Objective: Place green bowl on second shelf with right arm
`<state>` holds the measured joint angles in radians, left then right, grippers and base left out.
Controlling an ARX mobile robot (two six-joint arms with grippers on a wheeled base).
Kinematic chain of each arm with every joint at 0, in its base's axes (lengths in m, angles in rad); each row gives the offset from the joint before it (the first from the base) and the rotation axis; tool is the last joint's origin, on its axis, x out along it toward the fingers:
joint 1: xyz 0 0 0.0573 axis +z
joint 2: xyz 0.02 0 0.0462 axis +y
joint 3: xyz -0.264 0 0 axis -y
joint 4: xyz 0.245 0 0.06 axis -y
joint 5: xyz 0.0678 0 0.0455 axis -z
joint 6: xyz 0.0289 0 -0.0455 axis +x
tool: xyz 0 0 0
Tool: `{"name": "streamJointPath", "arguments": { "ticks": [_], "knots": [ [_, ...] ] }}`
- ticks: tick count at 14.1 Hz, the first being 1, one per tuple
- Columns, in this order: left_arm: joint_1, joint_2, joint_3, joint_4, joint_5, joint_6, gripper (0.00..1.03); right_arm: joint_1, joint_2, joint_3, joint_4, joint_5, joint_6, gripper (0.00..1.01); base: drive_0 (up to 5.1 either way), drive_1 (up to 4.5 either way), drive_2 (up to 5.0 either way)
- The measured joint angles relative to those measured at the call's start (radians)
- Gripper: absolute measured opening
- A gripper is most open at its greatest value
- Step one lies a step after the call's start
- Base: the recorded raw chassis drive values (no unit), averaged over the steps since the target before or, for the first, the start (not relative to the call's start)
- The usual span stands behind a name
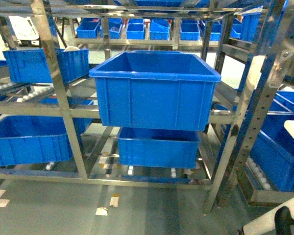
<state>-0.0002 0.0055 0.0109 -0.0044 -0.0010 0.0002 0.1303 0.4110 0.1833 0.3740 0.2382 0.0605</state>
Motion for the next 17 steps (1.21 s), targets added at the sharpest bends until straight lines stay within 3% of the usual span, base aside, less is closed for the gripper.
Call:
{"name": "streamJointPath", "arguments": {
  "ticks": [14,17],
  "knots": [
    [0.000,0.000,0.000,0.000,0.000,0.000,0.98,0.000,0.000,0.000,0.000,-0.003,0.000,0.02,-4.9,2.55,2.5],
    [-0.001,0.000,0.000,0.002,-0.003,0.000,0.98,0.000,0.004,0.000,0.000,-0.003,0.000,0.02,0.0,0.00,0.0]
  ]
}}
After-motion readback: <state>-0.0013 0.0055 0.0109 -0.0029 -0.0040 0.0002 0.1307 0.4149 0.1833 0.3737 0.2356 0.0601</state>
